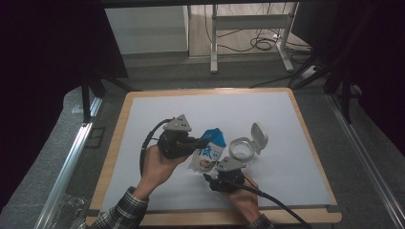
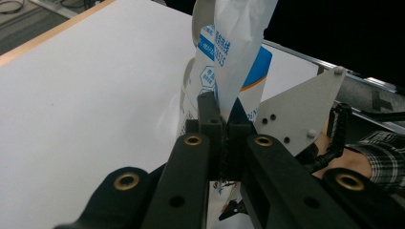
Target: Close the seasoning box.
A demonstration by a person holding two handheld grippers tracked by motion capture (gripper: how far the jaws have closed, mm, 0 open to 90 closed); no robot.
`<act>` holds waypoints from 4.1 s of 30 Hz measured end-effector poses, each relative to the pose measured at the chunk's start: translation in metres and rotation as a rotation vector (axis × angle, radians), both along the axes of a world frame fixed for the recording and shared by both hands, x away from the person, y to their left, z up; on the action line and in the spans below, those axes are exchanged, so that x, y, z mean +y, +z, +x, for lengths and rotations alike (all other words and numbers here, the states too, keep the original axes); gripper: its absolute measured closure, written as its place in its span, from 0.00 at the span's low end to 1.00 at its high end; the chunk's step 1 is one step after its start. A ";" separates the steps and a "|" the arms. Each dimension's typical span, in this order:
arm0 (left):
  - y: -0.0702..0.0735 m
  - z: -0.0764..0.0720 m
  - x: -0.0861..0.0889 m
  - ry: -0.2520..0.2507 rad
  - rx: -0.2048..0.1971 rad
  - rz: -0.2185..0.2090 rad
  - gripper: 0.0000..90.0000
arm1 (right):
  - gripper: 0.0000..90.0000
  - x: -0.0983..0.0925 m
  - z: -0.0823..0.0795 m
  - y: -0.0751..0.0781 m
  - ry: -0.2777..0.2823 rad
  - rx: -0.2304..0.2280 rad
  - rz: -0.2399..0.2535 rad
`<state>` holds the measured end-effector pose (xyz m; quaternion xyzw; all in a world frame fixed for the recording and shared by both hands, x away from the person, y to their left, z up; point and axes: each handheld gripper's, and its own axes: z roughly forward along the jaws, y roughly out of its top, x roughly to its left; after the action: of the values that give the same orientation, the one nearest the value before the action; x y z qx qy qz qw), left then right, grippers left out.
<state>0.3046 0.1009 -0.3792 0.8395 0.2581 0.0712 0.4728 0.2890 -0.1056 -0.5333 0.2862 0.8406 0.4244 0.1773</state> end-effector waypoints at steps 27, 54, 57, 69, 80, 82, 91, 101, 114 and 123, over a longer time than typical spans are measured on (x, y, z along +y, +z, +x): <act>0.007 0.003 -0.005 -0.014 0.047 -0.024 1.00 | 0.48 0.007 0.002 0.001 -0.003 -0.171 0.005; -0.003 0.017 -0.023 -0.063 0.011 -0.034 0.99 | 0.61 0.001 -0.012 0.004 0.097 -0.130 0.101; -0.005 0.019 -0.025 -0.070 0.002 -0.040 0.99 | 0.61 -0.001 -0.013 0.004 0.107 -0.109 0.127; -0.010 0.026 -0.037 -0.077 -0.028 -0.017 0.99 | 0.61 -0.011 -0.011 0.005 0.128 -0.028 0.150; -0.010 0.031 -0.048 -0.085 -0.033 0.004 0.99 | 0.63 -0.012 -0.010 0.006 0.165 -0.012 0.156; -0.009 0.032 -0.050 -0.088 -0.033 0.005 0.99 | 0.63 -0.012 -0.010 0.006 0.174 -0.003 0.171; -0.009 0.036 -0.061 -0.097 -0.033 0.020 0.99 | 0.64 -0.013 -0.010 0.008 0.190 0.008 0.183; -0.010 0.040 -0.070 -0.095 -0.028 0.033 0.98 | 0.66 -0.015 -0.009 0.009 0.207 0.031 0.209; -0.009 0.044 -0.080 -0.089 -0.031 0.058 0.98 | 0.67 -0.017 -0.007 0.012 0.239 0.064 0.259; -0.010 0.050 -0.083 -0.083 -0.021 0.081 0.98 | 0.67 -0.016 -0.006 0.013 0.260 0.091 0.301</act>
<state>0.3541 0.0181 -0.3888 0.8672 0.2152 0.0708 0.4435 0.2835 -0.1218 -0.5203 0.2176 0.8047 0.5511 0.0380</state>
